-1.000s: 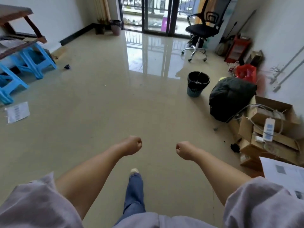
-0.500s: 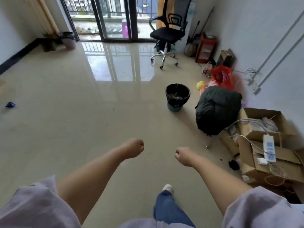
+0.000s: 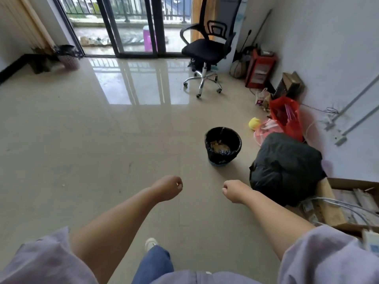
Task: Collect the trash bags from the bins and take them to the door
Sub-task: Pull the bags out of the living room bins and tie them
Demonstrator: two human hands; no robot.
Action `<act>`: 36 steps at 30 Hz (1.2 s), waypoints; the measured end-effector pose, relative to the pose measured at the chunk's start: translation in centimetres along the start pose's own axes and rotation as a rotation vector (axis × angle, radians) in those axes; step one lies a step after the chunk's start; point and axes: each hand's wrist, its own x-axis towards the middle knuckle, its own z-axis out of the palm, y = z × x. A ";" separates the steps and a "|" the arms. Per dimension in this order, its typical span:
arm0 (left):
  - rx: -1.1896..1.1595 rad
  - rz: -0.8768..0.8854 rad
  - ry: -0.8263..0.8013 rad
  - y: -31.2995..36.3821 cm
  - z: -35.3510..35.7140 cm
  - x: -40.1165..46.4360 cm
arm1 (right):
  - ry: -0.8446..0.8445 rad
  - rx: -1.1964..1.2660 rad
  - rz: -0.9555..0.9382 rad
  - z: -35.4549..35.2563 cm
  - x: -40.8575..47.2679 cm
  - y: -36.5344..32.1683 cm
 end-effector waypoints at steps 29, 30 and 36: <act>0.066 0.265 -0.394 -2.1 -3.5 60.0 | 0.215 0.530 0.504 -2.6 47.2 4.1; 0.030 0.262 -0.379 -2.5 -1.5 62.5 | 0.249 0.545 0.543 -0.8 49.7 5.0; -0.076 0.236 -0.145 -4.7 8.5 75.6 | 0.673 0.595 0.682 8.1 62.7 9.6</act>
